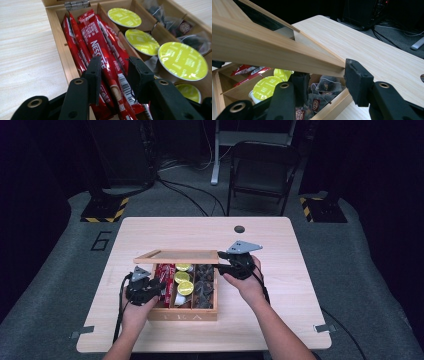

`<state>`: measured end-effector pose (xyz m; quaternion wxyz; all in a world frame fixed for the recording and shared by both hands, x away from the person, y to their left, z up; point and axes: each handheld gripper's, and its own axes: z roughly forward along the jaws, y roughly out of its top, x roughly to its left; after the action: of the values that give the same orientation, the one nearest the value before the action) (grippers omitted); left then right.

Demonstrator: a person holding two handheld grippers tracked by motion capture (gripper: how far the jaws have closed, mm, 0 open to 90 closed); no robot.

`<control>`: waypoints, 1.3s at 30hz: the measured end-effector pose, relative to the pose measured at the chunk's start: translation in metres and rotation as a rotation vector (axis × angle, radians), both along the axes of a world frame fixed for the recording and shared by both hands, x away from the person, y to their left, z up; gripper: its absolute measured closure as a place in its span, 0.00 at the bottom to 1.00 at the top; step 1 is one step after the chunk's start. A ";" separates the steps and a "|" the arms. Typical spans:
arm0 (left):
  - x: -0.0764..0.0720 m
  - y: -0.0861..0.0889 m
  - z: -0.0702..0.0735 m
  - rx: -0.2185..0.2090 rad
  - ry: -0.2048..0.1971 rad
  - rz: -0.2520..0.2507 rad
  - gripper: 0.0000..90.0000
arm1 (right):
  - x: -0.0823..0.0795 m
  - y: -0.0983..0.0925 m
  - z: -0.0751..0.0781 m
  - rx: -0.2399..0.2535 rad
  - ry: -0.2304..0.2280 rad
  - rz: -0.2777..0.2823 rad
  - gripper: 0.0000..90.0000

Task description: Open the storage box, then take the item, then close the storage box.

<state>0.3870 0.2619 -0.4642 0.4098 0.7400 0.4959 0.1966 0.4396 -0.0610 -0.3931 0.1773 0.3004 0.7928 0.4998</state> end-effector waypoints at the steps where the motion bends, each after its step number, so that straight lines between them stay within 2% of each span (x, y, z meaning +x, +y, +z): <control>1: 0.000 -0.001 -0.001 0.005 -0.005 0.001 0.71 | 0.000 0.000 0.000 0.001 0.000 0.000 0.61; 4: -0.001 -0.001 -0.001 0.022 -0.004 0.006 0.80 | 0.000 0.000 0.000 0.002 0.001 -0.001 0.61; 8: -0.001 0.002 -0.001 0.025 -0.003 0.007 0.88 | 0.000 0.000 0.000 0.000 0.000 -0.001 0.61; 12: -0.002 0.002 -0.001 0.003 -0.009 0.022 0.92 | 0.000 0.000 0.000 0.003 0.001 -0.003 0.61; 20: -0.006 0.003 0.003 -0.019 -0.024 0.029 0.95 | 0.000 0.000 0.000 -0.001 -0.005 0.001 0.61; 28: -0.009 0.010 0.013 -0.030 -0.036 0.018 0.95 | 0.000 0.000 0.000 -0.003 -0.001 -0.001 0.61; 30: -0.010 0.011 0.017 -0.049 -0.043 0.030 0.95 | 0.000 0.000 0.000 -0.001 -0.001 -0.002 0.61; 32: -0.011 0.014 0.021 -0.049 -0.047 0.026 0.95 | -0.001 0.000 0.000 0.000 0.001 -0.004 0.61; 33: -0.012 0.014 0.021 -0.067 -0.051 0.035 0.95 | -0.001 0.001 0.000 -0.001 0.000 -0.005 0.61; 37: -0.016 0.019 0.028 -0.031 -0.053 0.006 0.95 | 0.000 0.000 0.000 0.000 -0.004 -0.003 0.61; 39: -0.018 0.022 0.030 -0.034 -0.054 0.008 0.95 | 0.000 0.000 0.000 0.003 -0.002 -0.005 0.61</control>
<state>0.3690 0.2839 -0.4340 0.4345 0.7254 0.4910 0.2096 0.4396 -0.0606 -0.3930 0.1790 0.3021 0.7910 0.5011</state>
